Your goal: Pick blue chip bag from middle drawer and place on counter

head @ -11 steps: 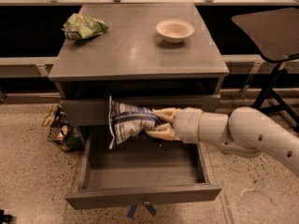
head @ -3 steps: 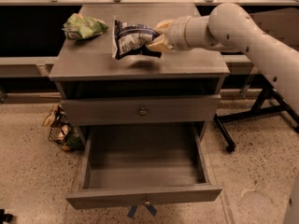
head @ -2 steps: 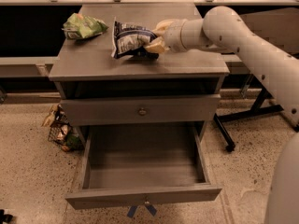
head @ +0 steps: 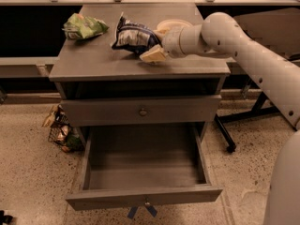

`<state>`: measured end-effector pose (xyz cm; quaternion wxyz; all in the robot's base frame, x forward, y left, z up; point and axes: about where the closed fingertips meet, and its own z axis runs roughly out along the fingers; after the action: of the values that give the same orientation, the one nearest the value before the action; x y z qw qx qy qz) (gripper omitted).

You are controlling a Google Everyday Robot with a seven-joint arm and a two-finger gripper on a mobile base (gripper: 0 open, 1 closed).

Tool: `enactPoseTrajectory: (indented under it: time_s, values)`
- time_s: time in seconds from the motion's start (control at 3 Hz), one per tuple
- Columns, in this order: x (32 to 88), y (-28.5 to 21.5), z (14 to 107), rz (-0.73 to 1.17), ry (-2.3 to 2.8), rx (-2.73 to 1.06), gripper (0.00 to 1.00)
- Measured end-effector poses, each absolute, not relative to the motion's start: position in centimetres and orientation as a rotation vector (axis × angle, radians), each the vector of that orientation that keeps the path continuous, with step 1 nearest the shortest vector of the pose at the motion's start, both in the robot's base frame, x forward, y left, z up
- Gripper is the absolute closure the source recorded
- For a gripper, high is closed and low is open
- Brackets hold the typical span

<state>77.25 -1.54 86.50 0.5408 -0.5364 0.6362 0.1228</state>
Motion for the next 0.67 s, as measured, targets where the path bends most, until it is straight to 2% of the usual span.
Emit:
enactPoseTrajectory:
  time_s: [0.33,0.67]
  values:
    - [74.7,-0.8,88.6,0.326,1.453,-1.286,0.00]
    - [70.3,-0.4,92.9,0.334,1.374,-1.302,0.00]
